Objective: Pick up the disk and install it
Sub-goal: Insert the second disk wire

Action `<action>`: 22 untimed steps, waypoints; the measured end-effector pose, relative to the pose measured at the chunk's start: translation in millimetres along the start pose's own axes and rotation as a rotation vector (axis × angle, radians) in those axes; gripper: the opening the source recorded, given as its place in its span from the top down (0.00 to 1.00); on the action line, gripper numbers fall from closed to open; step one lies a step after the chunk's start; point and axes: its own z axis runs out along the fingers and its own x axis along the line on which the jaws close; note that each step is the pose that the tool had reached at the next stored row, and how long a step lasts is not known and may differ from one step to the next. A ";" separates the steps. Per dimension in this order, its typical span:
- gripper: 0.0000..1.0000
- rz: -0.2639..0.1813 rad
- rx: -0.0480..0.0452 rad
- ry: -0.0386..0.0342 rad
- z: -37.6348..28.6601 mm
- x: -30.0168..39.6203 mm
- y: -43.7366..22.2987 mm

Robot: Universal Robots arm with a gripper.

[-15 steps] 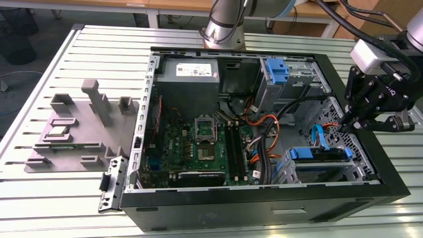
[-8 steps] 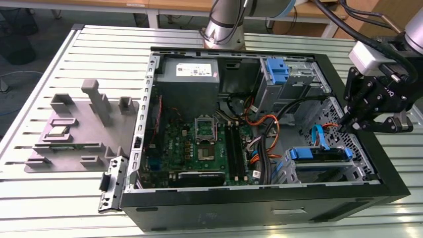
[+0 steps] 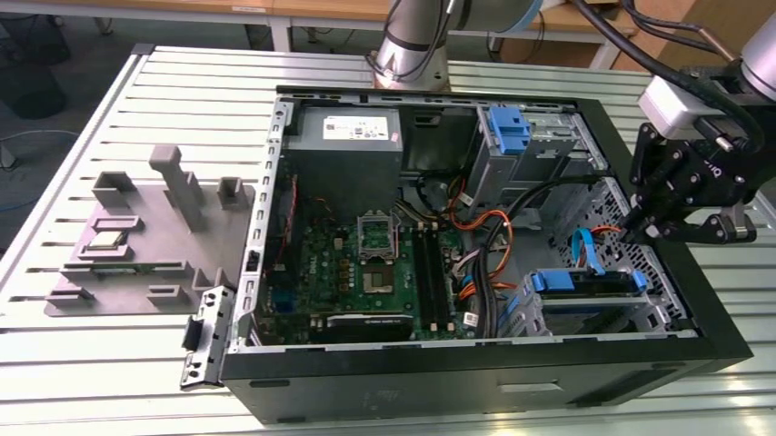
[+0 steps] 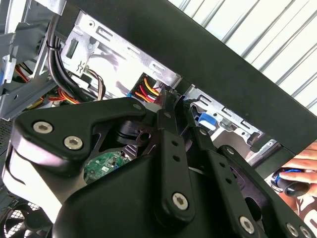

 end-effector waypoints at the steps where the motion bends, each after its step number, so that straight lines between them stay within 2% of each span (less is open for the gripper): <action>1: 0.77 0.000 0.0000 0.0001 -0.1 0.0 0.0; 9: 0.78 0.000 0.0000 0.0001 0.0 0.0 0.1; 10: 0.84 0.000 0.0000 0.0001 0.0 0.0 0.1; 22: 0.84 0.000 0.0002 0.0002 -0.1 0.3 1.0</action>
